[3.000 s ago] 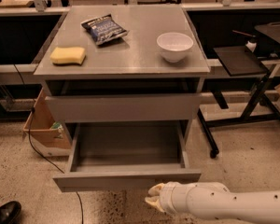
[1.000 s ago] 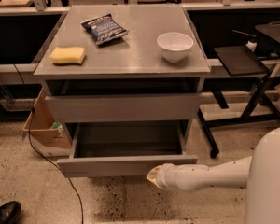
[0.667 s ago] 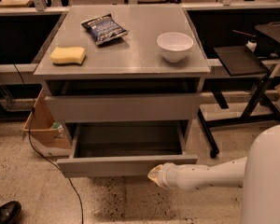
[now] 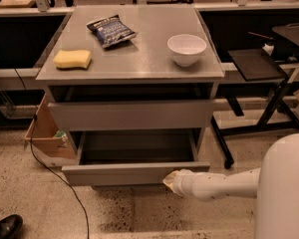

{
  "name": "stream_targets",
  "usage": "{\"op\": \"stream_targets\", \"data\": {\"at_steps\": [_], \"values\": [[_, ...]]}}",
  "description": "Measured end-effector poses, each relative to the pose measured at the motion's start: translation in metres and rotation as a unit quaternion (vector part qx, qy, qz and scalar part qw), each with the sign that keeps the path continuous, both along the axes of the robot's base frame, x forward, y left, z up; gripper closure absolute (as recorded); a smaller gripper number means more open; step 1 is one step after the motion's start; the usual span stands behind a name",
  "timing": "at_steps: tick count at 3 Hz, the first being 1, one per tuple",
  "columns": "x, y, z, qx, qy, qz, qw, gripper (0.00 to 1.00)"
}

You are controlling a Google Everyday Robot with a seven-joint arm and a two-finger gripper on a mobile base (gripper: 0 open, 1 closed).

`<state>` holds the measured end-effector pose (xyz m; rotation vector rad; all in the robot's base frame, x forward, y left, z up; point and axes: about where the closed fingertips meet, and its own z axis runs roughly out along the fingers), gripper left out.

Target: Close middle drawer

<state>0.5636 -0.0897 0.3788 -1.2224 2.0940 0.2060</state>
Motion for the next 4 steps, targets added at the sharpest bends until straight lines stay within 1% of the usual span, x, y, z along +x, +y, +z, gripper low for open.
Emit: {"op": "stream_targets", "data": {"at_steps": [1,2,3,4], "values": [[0.014,-0.007,0.004,0.001,-0.012,0.006,0.9999,1.00],[0.023,-0.008,0.006,0.001,-0.018,0.013,0.9998,1.00],[0.035,-0.002,0.005,0.002,-0.022,0.022,0.9995,1.00],[0.059,0.006,0.005,0.005,-0.031,0.027,0.9992,1.00]]}}
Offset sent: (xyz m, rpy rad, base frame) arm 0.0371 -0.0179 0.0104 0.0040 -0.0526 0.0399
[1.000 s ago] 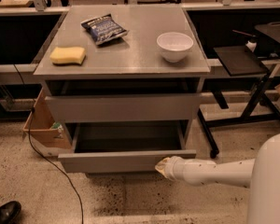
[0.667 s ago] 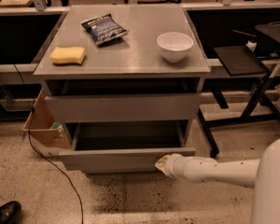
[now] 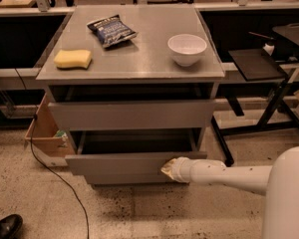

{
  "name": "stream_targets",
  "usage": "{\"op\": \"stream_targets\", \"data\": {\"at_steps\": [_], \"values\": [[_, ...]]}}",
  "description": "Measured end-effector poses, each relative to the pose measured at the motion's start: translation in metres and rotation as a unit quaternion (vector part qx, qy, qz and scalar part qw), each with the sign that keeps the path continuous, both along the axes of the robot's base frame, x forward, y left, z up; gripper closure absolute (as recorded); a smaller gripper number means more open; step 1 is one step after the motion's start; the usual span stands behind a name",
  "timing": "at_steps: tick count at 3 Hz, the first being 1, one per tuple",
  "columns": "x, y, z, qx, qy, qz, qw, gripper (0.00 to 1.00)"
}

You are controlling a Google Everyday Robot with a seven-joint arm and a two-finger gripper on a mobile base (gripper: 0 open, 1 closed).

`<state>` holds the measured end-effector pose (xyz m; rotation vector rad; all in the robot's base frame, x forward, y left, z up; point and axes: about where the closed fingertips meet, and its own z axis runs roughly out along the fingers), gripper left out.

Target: Close middle drawer

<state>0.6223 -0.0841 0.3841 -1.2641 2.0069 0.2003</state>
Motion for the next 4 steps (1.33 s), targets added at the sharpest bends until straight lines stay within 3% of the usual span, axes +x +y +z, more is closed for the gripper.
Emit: {"op": "stream_targets", "data": {"at_steps": [1,2,3,4], "values": [[0.006,0.002,0.000,0.000,-0.003,0.001,1.0000,1.00],[0.030,0.005,0.001,0.000,-0.014,0.001,0.9999,1.00],[0.031,0.004,0.001,0.000,-0.015,0.001,0.9999,1.00],[0.054,0.005,0.004,0.000,-0.028,-0.001,0.9996,1.00]]}}
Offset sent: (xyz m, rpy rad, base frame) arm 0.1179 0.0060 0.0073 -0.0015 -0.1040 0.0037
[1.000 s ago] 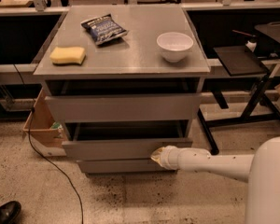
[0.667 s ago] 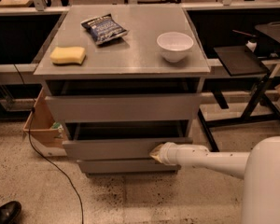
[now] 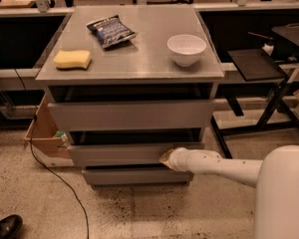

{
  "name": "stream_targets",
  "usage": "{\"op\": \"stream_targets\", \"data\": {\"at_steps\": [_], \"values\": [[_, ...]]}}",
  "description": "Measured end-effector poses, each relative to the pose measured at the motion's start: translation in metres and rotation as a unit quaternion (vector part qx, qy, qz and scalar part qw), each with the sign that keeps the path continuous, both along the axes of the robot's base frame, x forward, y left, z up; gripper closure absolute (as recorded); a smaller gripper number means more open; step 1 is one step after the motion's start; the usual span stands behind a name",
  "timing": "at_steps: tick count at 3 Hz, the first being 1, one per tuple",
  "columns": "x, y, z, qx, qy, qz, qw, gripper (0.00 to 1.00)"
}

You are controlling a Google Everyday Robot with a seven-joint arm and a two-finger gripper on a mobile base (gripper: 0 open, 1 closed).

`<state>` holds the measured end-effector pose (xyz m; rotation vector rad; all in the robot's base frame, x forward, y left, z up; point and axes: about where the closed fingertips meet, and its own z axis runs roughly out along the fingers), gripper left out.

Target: Close middle drawer

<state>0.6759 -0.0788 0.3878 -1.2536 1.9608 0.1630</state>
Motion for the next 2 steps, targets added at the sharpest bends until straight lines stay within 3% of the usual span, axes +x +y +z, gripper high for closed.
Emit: {"op": "stream_targets", "data": {"at_steps": [1,2], "values": [[-0.001,-0.001,0.000,0.000,-0.001,0.000,1.0000,1.00],[0.017,-0.002,0.001,0.004,-0.019,-0.003,0.9998,1.00]]}}
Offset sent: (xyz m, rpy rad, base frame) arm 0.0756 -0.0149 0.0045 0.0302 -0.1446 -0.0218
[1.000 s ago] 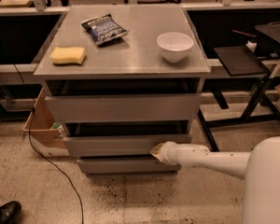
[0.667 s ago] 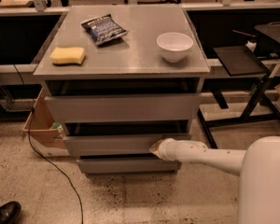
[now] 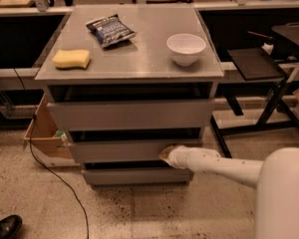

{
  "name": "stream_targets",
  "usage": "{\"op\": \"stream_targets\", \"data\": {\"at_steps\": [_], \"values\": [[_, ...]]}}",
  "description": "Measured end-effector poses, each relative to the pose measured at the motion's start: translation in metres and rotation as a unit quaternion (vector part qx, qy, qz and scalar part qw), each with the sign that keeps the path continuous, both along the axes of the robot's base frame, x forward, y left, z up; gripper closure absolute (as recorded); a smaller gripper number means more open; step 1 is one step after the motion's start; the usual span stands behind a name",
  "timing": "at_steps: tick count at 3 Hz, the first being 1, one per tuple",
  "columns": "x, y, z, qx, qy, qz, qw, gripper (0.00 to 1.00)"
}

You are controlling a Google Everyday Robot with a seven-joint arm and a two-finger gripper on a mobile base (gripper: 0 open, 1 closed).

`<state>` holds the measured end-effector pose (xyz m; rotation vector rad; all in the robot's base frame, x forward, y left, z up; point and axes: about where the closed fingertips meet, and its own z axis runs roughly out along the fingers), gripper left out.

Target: Close middle drawer

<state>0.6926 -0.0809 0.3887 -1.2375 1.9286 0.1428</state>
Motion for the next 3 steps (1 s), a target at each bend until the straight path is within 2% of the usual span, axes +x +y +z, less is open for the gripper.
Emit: {"op": "stream_targets", "data": {"at_steps": [1,2,3], "values": [[-0.002,-0.001,0.000,0.000,0.000,0.000,1.0000,1.00],[-0.026,-0.029,0.021,0.000,0.007,-0.019,0.9998,1.00],[-0.071,-0.057,0.047,-0.002,0.033,-0.025,0.9992,1.00]]}}
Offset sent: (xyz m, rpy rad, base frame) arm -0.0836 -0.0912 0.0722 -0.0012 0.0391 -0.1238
